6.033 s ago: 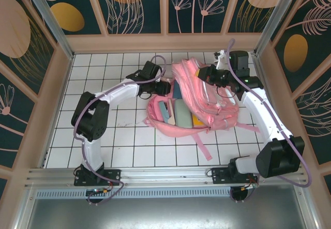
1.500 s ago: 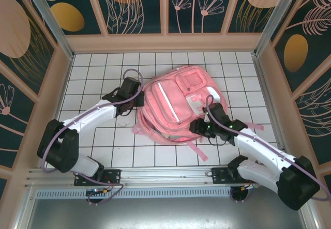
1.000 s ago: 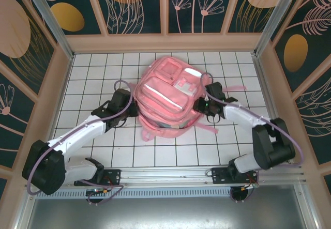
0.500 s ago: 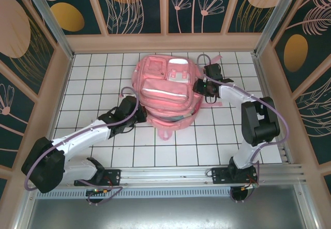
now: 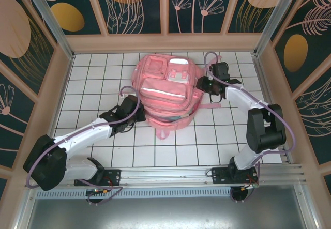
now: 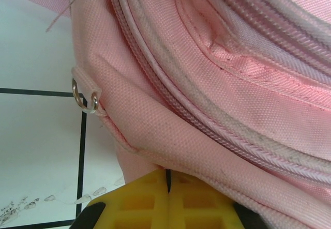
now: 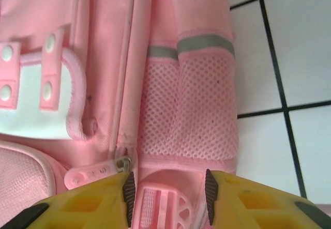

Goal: Pack the student bag

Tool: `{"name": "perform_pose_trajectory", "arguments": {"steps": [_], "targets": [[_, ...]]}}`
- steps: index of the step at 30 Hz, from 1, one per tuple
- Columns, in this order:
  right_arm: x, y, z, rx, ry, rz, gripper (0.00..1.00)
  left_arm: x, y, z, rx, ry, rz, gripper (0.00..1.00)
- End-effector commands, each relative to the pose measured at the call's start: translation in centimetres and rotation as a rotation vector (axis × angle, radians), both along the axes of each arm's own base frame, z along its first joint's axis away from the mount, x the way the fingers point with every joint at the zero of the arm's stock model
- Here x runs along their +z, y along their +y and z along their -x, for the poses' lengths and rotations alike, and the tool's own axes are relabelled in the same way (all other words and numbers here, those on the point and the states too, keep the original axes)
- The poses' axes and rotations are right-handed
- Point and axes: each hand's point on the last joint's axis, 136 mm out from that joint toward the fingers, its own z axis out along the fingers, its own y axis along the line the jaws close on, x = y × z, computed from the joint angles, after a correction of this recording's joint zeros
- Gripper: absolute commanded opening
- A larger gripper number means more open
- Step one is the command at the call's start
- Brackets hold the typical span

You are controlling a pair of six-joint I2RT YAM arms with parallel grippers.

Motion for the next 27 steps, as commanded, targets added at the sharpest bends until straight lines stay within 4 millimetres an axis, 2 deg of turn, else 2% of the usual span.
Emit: {"name": "perform_pose_trajectory", "arguments": {"steps": [1, 4, 7, 10, 12, 15, 19, 24, 27], "targets": [[0.4, 1.6, 1.7, 0.050, 0.019, -0.067, 0.46, 2.5, -2.0, -1.2, -0.031, -0.052, 0.082, 0.00], [0.6, 2.3, 3.1, 0.051, 0.028, -0.069, 0.50, 2.4, -3.7, -1.1, -0.077, -0.034, 0.152, 0.00], [0.2, 2.0, 4.9, 0.021, 0.044, -0.075, 0.52, 2.1, -4.6, -1.3, -0.099, -0.011, 0.173, 0.00], [-1.3, 0.5, 6.3, -0.030, 0.066, -0.042, 0.55, 2.2, -5.2, -1.4, -0.122, -0.008, 0.170, 0.00], [-2.7, -0.8, 6.5, -0.071, 0.094, -0.017, 0.54, 2.3, -5.4, -1.3, -0.132, -0.010, 0.166, 0.00], [-4.1, -1.4, 5.8, -0.096, 0.126, -0.012, 0.52, 2.4, -5.5, -1.0, -0.144, -0.009, 0.165, 0.00], [-5.4, -0.8, 4.0, -0.084, 0.144, -0.012, 0.51, 2.6, -5.7, -0.3, -0.165, -0.008, 0.163, 0.00], [-5.8, 1.3, 0.6, -0.015, 0.146, -0.032, 0.49, 2.5, -6.8, 1.1, -0.220, 0.012, 0.166, 0.00], [-5.7, 2.6, -1.5, 0.035, 0.139, -0.034, 0.48, 2.4, -8.4, 2.4, -0.270, 0.024, 0.169, 0.00]]}}
